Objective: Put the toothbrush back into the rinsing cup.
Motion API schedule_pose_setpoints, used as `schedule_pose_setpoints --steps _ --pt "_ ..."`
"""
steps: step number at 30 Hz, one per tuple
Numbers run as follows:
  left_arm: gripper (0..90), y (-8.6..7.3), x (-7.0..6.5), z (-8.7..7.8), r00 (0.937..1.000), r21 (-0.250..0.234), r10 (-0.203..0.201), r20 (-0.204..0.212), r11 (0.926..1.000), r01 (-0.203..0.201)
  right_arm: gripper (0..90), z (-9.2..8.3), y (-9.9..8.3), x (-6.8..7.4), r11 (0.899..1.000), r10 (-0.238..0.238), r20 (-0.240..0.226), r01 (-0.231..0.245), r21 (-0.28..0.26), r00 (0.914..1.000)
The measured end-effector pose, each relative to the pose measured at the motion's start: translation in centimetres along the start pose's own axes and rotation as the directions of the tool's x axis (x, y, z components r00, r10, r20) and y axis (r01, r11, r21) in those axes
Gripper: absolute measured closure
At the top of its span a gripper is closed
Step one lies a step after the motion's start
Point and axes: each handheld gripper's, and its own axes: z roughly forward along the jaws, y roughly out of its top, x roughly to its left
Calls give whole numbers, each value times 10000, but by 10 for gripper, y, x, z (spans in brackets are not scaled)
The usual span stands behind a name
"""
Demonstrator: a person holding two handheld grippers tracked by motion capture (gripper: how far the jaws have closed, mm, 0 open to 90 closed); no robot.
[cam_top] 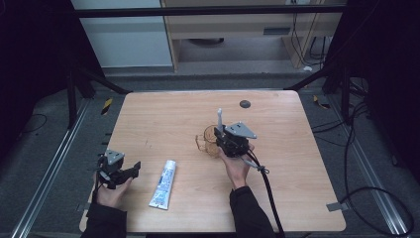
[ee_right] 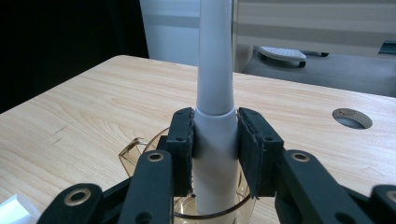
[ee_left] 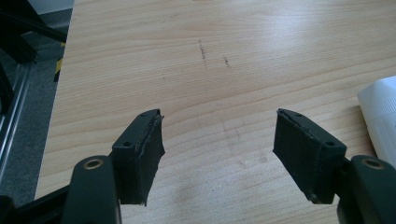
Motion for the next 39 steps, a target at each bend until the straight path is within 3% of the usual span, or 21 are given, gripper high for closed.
schedule_pose_setpoints --steps 12,26,31,39 --pt "320 0 0 0 10000 5 5 -1 10000 -5 667 -3 0 0 9999 -15 -84 16 106 10000" --pt "370 0 -2 -2 9994 -214 324 -106 9992 -326 614 -1 -3 2 9998 -21 -56 22 215 10000" --pt "391 0 -1 -2 9996 -219 274 -58 9994 -275 536 -1 -3 2 10000 -49 84 49 30 10000" --pt "396 0 0 -3 9999 -263 146 22 9995 -146 341 -5 1 0 9999 35 235 -32 -133 9997"
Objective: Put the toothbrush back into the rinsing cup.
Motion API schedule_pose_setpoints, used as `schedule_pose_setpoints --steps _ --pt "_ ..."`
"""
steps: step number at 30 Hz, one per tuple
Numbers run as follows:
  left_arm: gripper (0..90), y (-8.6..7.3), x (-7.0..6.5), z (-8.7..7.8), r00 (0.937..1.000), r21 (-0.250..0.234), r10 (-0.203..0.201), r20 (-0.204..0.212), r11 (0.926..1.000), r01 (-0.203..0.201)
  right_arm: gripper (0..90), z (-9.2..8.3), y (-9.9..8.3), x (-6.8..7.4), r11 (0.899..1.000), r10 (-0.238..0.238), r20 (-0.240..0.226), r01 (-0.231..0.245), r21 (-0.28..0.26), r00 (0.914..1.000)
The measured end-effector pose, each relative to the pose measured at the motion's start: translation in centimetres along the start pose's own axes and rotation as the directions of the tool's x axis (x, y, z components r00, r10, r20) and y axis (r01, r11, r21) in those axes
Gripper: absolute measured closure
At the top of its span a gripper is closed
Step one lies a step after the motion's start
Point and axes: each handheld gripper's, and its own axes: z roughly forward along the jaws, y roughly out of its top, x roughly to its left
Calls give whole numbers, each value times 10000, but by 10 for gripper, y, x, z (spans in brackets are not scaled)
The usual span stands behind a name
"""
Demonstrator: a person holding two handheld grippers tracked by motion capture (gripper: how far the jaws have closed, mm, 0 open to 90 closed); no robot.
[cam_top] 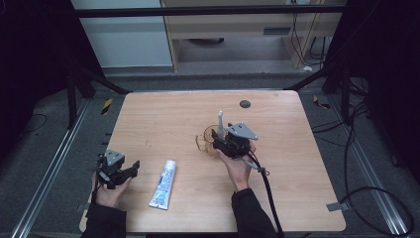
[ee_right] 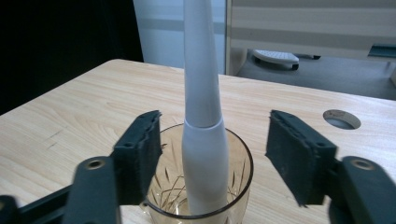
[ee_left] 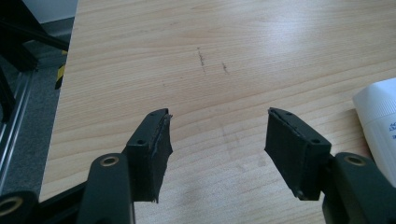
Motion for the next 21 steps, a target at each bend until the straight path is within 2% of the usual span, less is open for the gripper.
schedule_pose_setpoints --steps 3,8,15,21 --pt "392 -1 0 0 10000 -44 -49 -35 10000 49 305 -4 2 -1 10000 -89 31 89 7 10000" --pt "395 -1 1 -1 9998 -159 -160 -83 9997 159 251 -15 4 -1 9989 -277 -411 291 355 9988" --pt "406 0 0 -2 9997 -97 -254 56 9996 255 214 -30 5 -4 9970 -379 -397 405 654 9985" --pt "403 2 -2 -6 9985 -76 -441 316 9990 444 206 -41 0 -15 9936 -562 -201 579 971 9982"
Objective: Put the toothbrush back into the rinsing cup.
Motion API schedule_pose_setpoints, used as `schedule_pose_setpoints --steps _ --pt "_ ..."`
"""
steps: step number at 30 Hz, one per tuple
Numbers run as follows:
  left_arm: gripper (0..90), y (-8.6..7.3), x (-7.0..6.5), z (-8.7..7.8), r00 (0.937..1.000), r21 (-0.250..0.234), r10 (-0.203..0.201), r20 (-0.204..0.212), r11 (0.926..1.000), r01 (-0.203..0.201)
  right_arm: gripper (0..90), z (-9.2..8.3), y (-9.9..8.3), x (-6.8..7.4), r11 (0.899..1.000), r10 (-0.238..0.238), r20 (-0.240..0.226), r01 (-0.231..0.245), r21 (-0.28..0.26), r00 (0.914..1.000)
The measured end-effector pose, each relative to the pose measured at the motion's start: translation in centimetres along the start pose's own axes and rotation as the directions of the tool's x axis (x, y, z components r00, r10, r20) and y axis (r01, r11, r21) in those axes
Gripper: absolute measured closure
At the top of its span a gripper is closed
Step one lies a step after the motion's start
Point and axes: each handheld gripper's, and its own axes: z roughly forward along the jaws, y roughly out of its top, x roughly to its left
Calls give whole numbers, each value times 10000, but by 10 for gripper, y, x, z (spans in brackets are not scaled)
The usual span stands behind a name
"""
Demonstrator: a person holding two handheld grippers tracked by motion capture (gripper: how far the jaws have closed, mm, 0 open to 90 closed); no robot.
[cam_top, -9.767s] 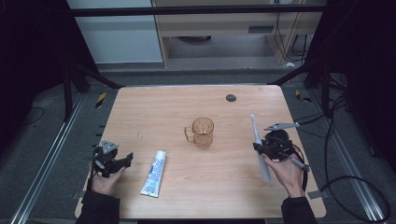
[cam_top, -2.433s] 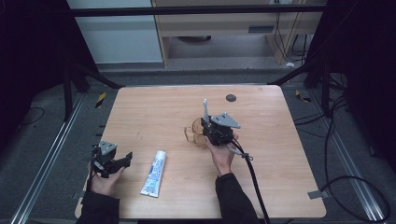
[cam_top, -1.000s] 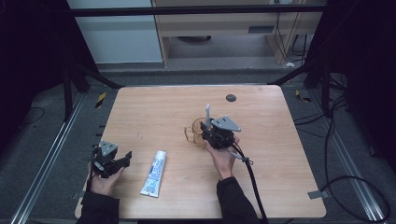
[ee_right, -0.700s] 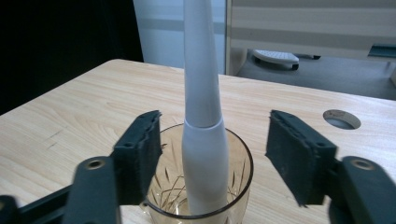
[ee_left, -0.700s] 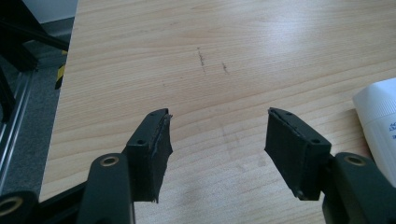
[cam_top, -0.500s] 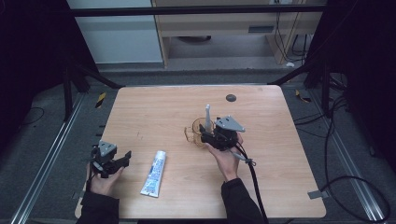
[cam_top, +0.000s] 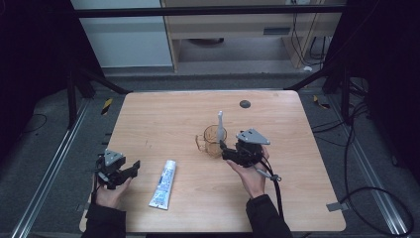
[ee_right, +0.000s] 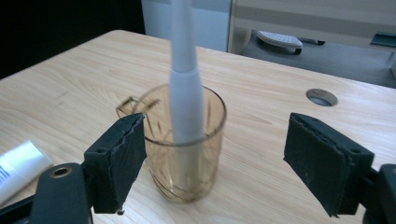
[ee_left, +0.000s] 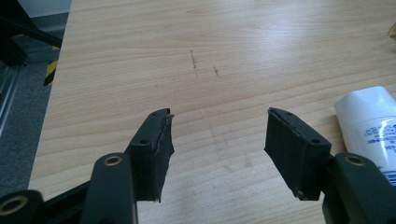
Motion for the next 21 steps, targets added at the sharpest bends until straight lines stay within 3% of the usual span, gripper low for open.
schedule_pose_setpoints --steps 7,21 --pt "366 2 -2 -3 9996 95 -125 234 9999 123 199 -12 -11 -22 9990 70 153 -76 437 9999" --pt "345 8 -15 -12 9970 -53 62 768 10000 -58 205 -41 -37 -66 9944 383 316 -413 976 9988"
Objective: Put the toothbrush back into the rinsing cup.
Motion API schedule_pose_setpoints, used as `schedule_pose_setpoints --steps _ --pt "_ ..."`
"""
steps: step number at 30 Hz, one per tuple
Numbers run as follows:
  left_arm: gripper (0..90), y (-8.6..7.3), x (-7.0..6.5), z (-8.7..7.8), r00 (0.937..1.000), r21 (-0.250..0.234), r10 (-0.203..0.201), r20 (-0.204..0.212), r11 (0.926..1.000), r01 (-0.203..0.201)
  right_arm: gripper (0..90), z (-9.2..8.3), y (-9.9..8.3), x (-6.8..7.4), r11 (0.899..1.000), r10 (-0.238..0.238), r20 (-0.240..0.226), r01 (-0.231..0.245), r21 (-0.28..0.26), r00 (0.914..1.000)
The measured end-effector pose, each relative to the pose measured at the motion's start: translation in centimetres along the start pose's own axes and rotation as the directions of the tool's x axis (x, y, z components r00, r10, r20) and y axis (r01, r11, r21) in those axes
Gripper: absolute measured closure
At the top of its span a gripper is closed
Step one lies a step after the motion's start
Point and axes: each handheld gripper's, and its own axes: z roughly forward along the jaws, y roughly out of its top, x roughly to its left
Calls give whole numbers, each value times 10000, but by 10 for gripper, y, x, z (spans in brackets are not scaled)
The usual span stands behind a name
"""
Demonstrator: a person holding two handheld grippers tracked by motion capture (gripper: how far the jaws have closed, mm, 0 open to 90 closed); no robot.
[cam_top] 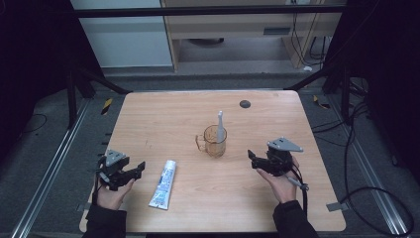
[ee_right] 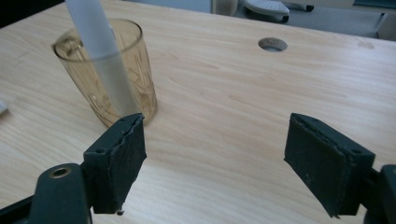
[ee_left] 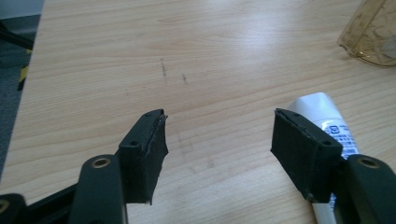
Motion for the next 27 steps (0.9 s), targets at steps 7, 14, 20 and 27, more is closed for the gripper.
schedule_pose_setpoints --steps 7,14,20,27 --pt "399 1 -13 1 9985 277 108 539 9995 -123 226 -15 -16 -17 9997 -94 158 90 241 9998" --pt "471 1 -26 4 9933 563 394 1085 9974 -457 252 -18 -23 -23 9984 -306 218 295 487 9993" --pt "618 -2 -32 5 9885 1021 844 1251 9900 -975 297 -16 -29 -21 9956 -549 178 534 770 9983" --pt "779 -11 -37 6 9853 1603 935 1433 9802 -1164 326 -19 -36 -23 9933 -609 244 581 1001 9978"
